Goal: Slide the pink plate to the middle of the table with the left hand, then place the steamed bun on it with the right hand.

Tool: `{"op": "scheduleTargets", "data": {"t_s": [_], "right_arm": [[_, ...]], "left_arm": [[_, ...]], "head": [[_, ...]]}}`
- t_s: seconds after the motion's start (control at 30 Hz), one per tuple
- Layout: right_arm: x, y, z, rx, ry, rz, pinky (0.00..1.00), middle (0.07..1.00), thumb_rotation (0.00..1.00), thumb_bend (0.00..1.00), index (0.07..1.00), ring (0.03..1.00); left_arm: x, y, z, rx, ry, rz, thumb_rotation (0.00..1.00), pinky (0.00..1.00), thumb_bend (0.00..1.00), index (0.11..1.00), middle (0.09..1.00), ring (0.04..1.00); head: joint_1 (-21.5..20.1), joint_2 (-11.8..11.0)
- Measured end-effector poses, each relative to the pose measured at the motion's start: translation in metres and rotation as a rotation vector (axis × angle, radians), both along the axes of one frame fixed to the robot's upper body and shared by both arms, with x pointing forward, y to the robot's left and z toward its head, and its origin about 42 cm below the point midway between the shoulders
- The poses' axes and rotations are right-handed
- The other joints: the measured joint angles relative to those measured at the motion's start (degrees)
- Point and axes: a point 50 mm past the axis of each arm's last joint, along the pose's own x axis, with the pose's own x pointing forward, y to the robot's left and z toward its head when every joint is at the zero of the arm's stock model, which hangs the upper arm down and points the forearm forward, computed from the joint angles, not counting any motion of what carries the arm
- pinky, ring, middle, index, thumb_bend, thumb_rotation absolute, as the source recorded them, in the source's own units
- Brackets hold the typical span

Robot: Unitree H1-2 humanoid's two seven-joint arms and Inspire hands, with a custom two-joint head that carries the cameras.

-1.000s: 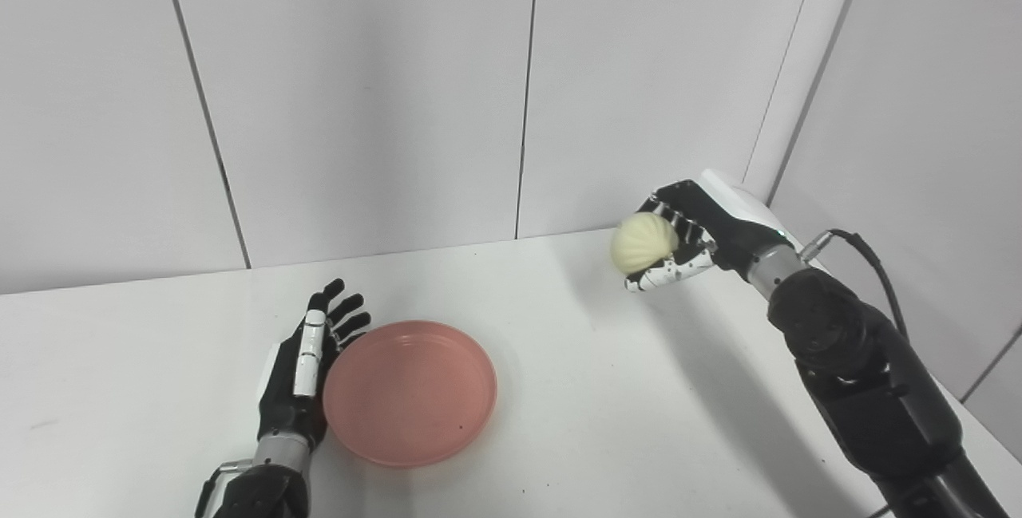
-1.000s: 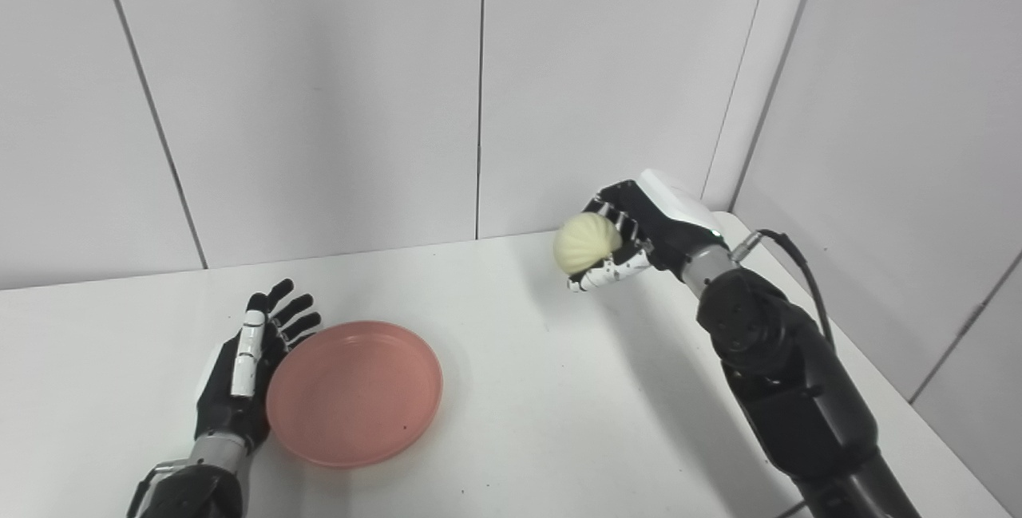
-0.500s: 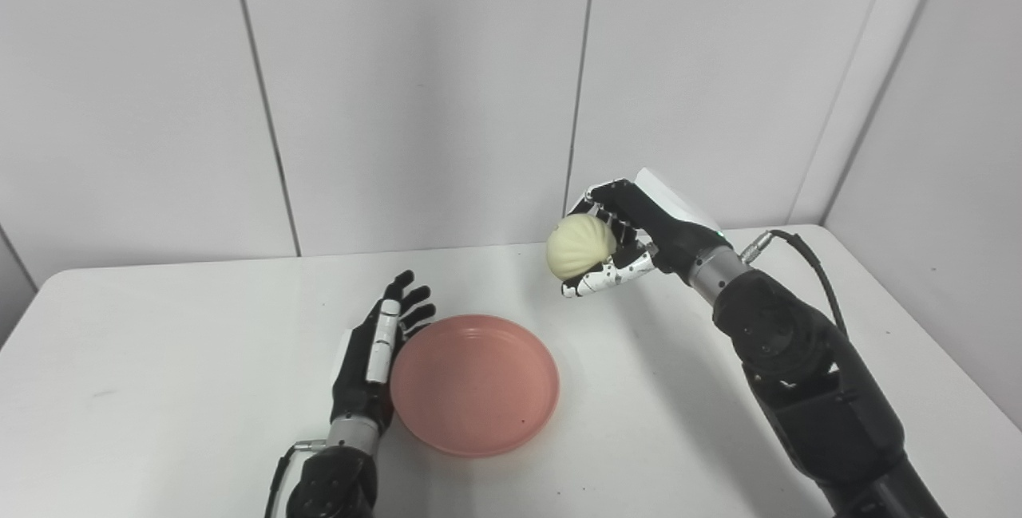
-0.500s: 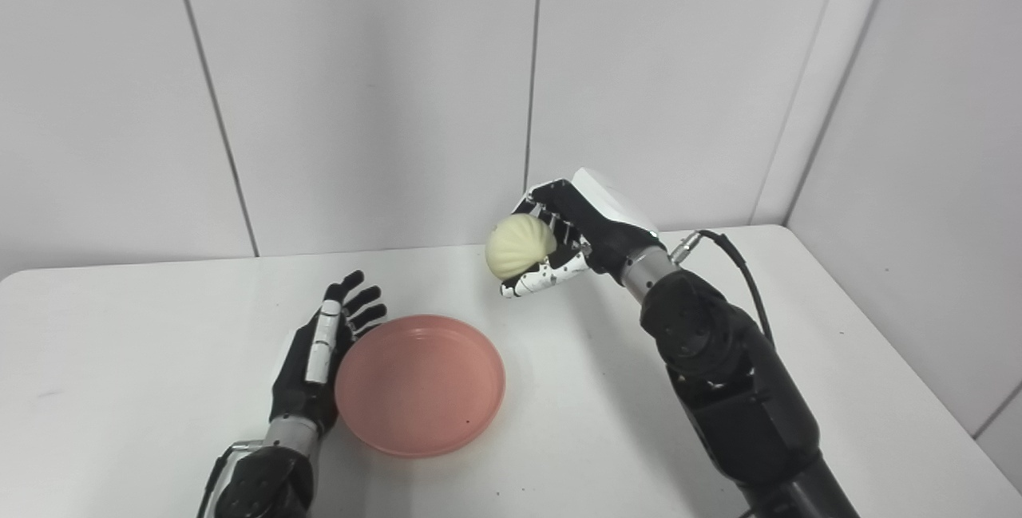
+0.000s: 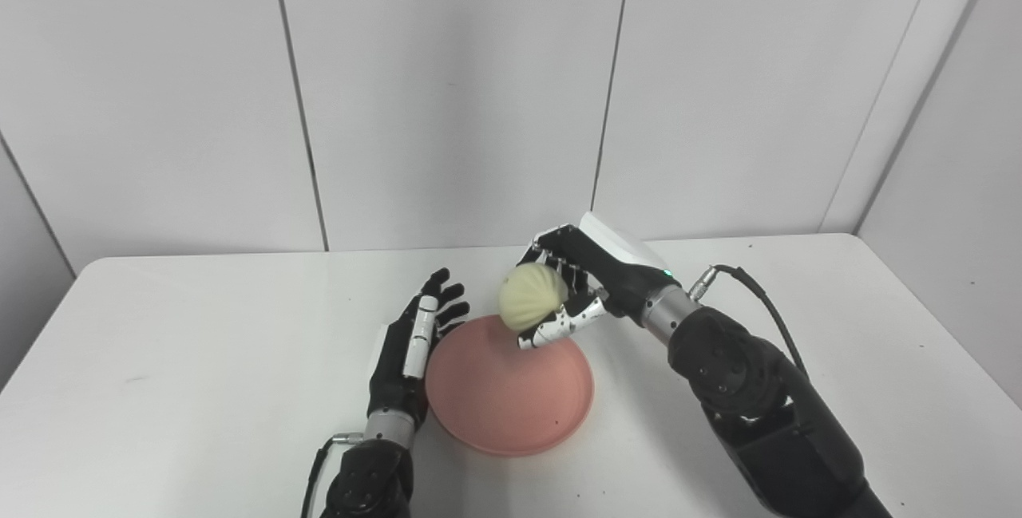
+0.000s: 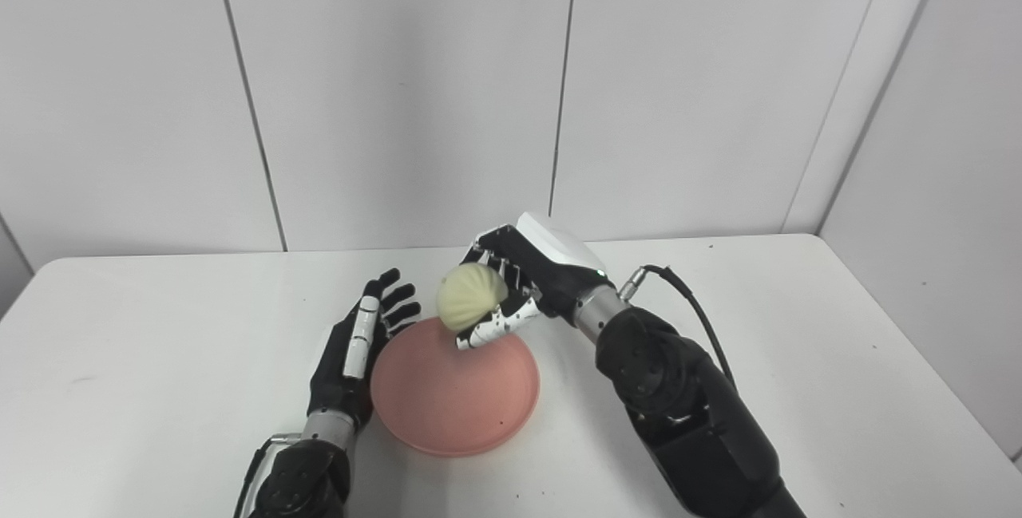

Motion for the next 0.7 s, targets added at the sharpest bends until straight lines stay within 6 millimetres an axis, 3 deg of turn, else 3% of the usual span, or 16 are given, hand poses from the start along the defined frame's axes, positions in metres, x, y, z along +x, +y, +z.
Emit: {"op": "scheduleTargets", "data": {"t_s": [0.27,0.47,0.7], "right_arm": [[-0.001,0.006,-0.028,-0.032,0.063,0.019,0.20,0.382,0.12,0.52,0.483,0.264],[0.003,0.009,-0.037,-0.059,0.069,0.031,0.20,0.365,0.12,0.52,0.482,0.262],[0.001,0.015,-0.044,-0.107,0.046,0.047,0.25,0.406,0.13,0.52,0.484,0.317]], "left_arm": [[0.000,-0.001,0.000,0.000,0.002,-0.003,0.92,0.75,0.62,0.829,0.829,0.806],[-0.001,-0.003,0.000,0.016,-0.003,-0.008,0.91,0.75,0.62,0.824,0.824,0.797],[-0.002,-0.003,0.000,0.018,-0.006,-0.012,0.92,0.76,0.62,0.826,0.830,0.794]], "head": [[0.7,0.5],[0.9,0.9],[0.4,1.2]]}}
